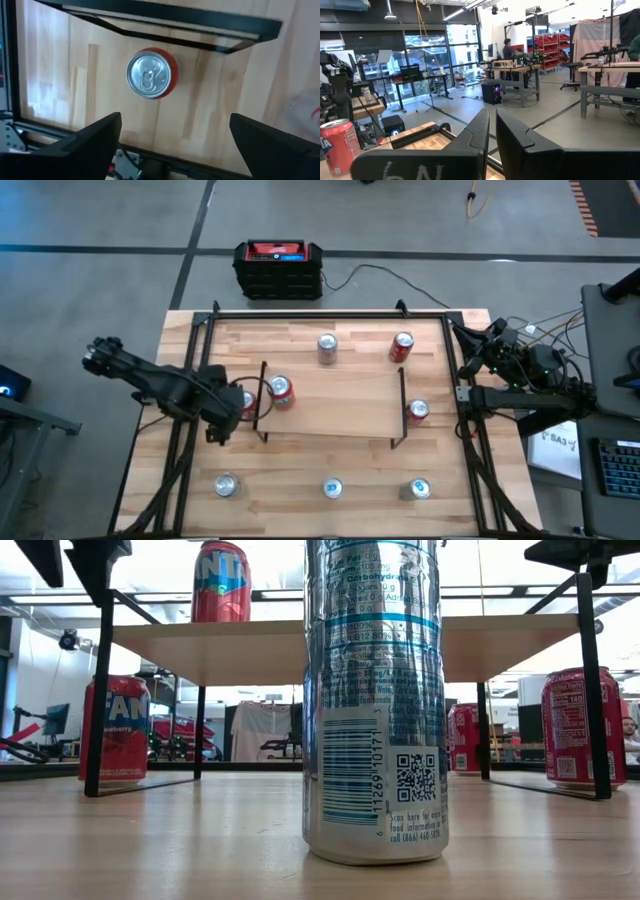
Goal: Place canned beverage on shelf
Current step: Put the orange soda can on the shelf
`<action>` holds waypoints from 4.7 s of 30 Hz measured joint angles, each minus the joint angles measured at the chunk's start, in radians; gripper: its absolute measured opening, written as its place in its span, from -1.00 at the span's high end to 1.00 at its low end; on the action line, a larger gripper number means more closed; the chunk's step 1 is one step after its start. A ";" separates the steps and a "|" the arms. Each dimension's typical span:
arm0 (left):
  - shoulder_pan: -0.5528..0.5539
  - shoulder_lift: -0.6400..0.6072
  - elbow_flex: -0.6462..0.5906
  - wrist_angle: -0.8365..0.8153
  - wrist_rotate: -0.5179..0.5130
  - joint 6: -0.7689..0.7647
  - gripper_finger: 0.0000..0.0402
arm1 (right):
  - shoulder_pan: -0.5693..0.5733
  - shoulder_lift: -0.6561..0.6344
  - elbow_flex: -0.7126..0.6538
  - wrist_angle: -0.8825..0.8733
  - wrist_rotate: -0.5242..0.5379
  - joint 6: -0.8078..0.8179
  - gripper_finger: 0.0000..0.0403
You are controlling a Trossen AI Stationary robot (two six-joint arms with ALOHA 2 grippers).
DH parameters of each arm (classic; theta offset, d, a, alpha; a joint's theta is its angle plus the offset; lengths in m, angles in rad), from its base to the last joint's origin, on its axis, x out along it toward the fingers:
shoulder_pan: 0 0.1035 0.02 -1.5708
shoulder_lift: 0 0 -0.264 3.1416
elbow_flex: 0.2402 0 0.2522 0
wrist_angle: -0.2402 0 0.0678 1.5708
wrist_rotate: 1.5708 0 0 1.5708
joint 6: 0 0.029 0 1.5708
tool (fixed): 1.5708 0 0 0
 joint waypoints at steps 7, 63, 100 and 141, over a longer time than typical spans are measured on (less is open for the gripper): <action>0.004 -0.003 -0.046 0.026 -0.029 0.009 -0.77 | 0.000 0.000 0.000 0.000 0.000 0.000 0.89; 0.445 -0.204 -0.399 0.396 0.257 0.405 -0.77 | 0.000 0.000 0.000 0.000 0.000 0.000 0.89; 0.445 -0.115 -0.515 0.566 0.232 0.435 -0.76 | 0.000 0.000 0.000 0.000 0.000 0.000 0.89; 0.276 -0.111 0.111 -0.023 0.226 -0.059 -0.41 | 0.000 0.000 0.000 0.000 0.000 0.000 0.89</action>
